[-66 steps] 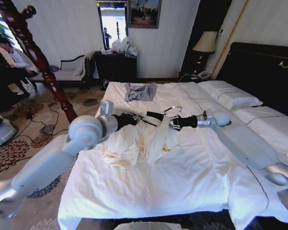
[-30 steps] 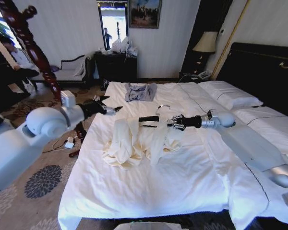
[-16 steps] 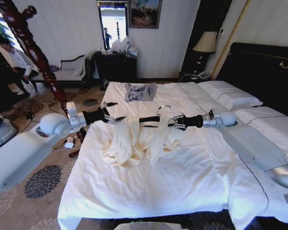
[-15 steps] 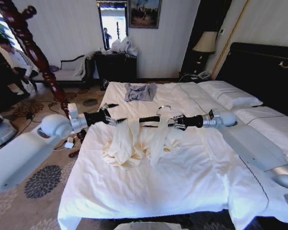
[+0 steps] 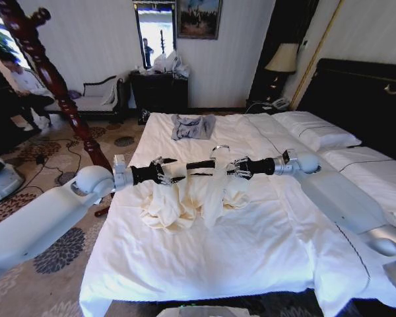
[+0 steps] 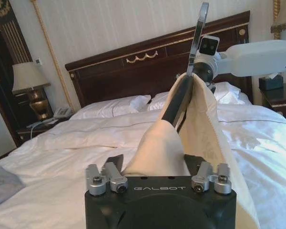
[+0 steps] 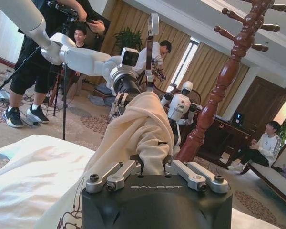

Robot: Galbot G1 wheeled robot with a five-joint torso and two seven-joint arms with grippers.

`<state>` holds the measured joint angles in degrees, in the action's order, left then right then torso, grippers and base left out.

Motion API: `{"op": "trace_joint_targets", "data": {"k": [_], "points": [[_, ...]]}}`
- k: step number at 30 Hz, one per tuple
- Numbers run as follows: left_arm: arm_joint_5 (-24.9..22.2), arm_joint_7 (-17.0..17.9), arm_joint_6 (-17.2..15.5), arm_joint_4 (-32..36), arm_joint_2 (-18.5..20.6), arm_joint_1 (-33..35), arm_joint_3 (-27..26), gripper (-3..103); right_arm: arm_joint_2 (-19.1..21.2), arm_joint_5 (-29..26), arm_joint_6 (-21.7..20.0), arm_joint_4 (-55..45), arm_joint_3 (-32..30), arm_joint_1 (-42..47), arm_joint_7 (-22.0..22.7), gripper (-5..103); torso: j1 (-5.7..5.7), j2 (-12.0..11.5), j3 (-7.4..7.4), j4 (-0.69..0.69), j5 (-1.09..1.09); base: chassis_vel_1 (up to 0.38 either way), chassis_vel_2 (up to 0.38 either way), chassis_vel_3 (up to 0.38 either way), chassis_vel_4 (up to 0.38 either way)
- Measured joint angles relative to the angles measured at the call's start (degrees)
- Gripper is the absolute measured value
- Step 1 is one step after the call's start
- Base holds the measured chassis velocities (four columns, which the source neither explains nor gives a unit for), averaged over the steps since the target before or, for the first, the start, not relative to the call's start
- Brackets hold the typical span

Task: Pick up the clothes from the bed and hang them on the clothes hanger.

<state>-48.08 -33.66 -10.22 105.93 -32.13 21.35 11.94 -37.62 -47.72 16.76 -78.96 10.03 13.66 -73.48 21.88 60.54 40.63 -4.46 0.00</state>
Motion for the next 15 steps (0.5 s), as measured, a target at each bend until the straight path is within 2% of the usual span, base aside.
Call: {"op": "trace_joint_targets", "data": {"k": [1, 4, 6, 7, 10, 15], "points": [[0.0, -0.1, 0.0, -0.1, -0.1, 0.0, 0.1, 67, 0.0, 0.0, 0.0, 0.0, 0.0, 0.0, 0.0, 16, 0.0, 0.0, 0.0, 0.0, 0.0, 0.0, 0.0, 0.0, 0.0], [-0.5, -0.1, 0.0, -0.4, -0.3, 0.0, 0.1, 61, 0.1, -0.1, 0.0, 0.0, 0.0, -0.1, 0.0, 16, 0.0, 0.0, 0.0, 0.01, 0.0, 0.0, 0.0, 0.0, 0.0], [-1.0, -0.2, 0.0, -0.6, -0.5, 0.0, 0.1, 50, 0.2, -0.1, 0.1, 0.0, 0.0, -0.1, 0.0, 16, 0.0, 0.0, 0.0, 0.01, 0.0, 0.0, 0.0, 0.0, 0.0], [-1.0, -0.2, 0.0, -0.6, -0.5, 0.0, 0.1, 50, 0.2, -0.1, 0.1, 0.0, 0.0, -0.1, 0.0, 16, 0.0, 0.0, 0.0, 0.01, 0.0, 0.0, 0.0, 0.0, 0.0], [-1.5, -0.6, -0.1, -0.9, -0.9, 0.1, 0.1, 34, 0.1, -0.3, 0.2, -0.2, -0.1, -0.4, 0.1, 16, 0.0, 0.0, 0.0, 0.01, 0.0, 0.0, 0.0, 0.0, 0.0], [-2.0, -1.0, -0.4, -0.9, -1.2, 0.1, 0.1, 30, 0.2, -0.6, 0.2, -0.5, -0.1, -0.6, 0.5, 16, 0.0, 0.0, 0.0, 0.01, 0.0, 0.0, 0.0, 0.0, 0.0]]}}
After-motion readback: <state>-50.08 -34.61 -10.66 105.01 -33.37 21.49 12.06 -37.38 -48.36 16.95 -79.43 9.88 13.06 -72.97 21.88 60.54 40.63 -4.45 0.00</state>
